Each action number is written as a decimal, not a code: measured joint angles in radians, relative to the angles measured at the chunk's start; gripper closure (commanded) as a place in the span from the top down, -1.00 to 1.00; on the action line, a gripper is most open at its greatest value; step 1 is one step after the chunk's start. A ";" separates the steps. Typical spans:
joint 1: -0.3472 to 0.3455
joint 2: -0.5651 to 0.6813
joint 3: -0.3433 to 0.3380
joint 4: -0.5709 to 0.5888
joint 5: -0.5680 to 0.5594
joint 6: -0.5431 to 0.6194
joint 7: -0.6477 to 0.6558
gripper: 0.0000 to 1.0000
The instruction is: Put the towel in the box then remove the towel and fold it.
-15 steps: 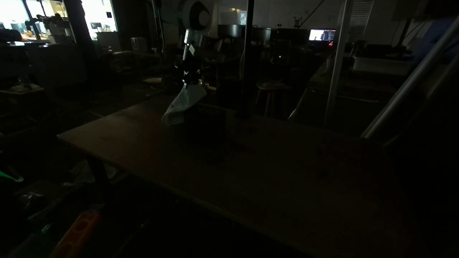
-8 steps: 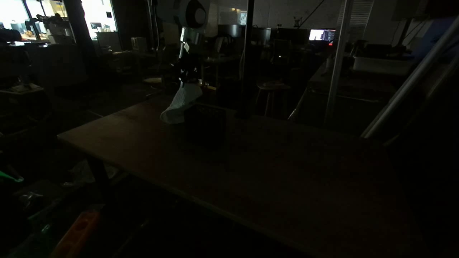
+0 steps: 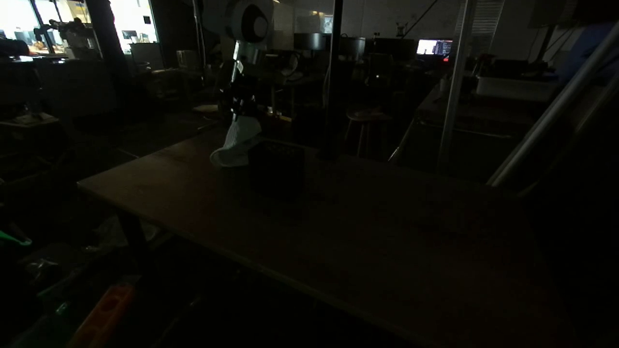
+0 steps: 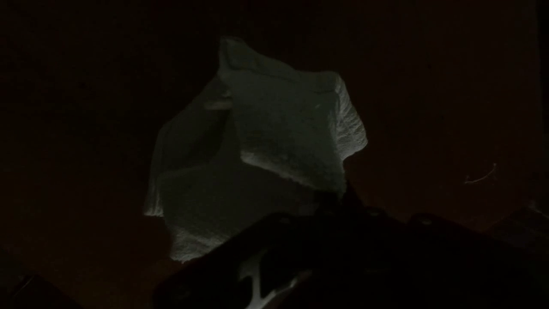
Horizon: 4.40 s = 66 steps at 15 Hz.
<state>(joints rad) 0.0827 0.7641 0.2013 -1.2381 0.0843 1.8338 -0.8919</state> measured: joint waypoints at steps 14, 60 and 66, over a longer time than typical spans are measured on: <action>0.025 -0.036 0.030 -0.036 0.000 0.000 0.037 -0.97; 0.022 -0.264 0.053 -0.644 0.077 0.302 0.398 0.65; 0.023 -0.268 0.074 -0.667 0.087 0.324 0.398 1.00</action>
<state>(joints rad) 0.1059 0.4959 0.2756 -1.9052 0.1710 2.1574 -0.4941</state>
